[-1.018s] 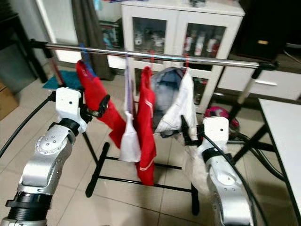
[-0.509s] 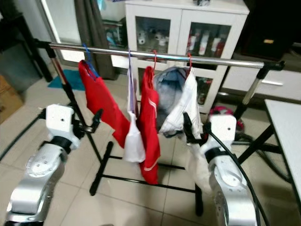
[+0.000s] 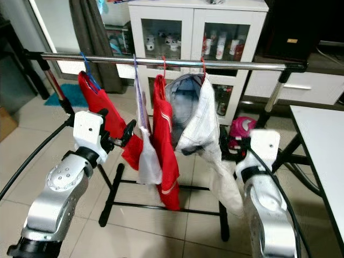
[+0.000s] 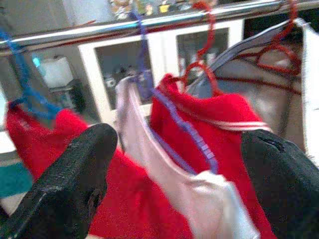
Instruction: Hang hanger
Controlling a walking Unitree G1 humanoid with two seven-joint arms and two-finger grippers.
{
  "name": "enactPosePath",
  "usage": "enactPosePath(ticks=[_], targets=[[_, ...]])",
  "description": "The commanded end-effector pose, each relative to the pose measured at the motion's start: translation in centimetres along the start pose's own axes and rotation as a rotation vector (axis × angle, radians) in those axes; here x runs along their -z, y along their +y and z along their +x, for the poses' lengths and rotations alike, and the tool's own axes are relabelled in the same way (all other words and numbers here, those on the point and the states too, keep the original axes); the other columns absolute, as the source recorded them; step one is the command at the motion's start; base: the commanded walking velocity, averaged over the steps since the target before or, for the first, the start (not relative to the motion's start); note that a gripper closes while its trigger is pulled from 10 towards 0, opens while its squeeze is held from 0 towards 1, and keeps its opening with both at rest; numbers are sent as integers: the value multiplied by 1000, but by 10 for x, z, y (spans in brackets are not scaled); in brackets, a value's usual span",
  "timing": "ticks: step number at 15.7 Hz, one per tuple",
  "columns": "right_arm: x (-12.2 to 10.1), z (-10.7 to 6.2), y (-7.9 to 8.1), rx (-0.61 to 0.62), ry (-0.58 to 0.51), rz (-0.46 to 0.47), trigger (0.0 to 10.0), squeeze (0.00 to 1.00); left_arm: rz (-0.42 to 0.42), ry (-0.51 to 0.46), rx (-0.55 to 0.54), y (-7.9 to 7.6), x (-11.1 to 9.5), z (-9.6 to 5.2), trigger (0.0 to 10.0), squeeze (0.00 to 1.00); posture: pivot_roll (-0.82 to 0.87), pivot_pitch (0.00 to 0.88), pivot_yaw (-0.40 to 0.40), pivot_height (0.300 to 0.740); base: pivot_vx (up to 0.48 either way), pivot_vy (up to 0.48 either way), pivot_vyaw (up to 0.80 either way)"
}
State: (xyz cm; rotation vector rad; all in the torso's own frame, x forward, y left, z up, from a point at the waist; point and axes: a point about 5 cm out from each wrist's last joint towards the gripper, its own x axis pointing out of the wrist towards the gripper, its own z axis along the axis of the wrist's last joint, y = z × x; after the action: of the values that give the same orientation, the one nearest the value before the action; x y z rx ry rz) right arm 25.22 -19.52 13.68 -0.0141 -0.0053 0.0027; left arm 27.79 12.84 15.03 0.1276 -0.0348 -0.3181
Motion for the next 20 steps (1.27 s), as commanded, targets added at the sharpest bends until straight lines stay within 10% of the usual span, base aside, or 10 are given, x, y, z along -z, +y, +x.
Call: enactPosePath(ticks=[1, 9, 20], targets=[[0, 3, 8, -56, 7, 13, 10000, 1000, 14, 19, -6, 3, 3, -5, 10000, 0, -16, 0, 46, 740, 289, 0, 800], [-25, 17, 12, -58, -88, 9, 10000, 1000, 19, -1, 1, 8, -5, -1, 10000, 0, -19, 0, 29, 740, 292, 0, 265], [-40, 6, -26, -57, -52, -91, 10000, 1000, 28, 32, 149, -6, -3, -2, 10000, 0, -56, 0, 36, 740, 79, 0, 0]])
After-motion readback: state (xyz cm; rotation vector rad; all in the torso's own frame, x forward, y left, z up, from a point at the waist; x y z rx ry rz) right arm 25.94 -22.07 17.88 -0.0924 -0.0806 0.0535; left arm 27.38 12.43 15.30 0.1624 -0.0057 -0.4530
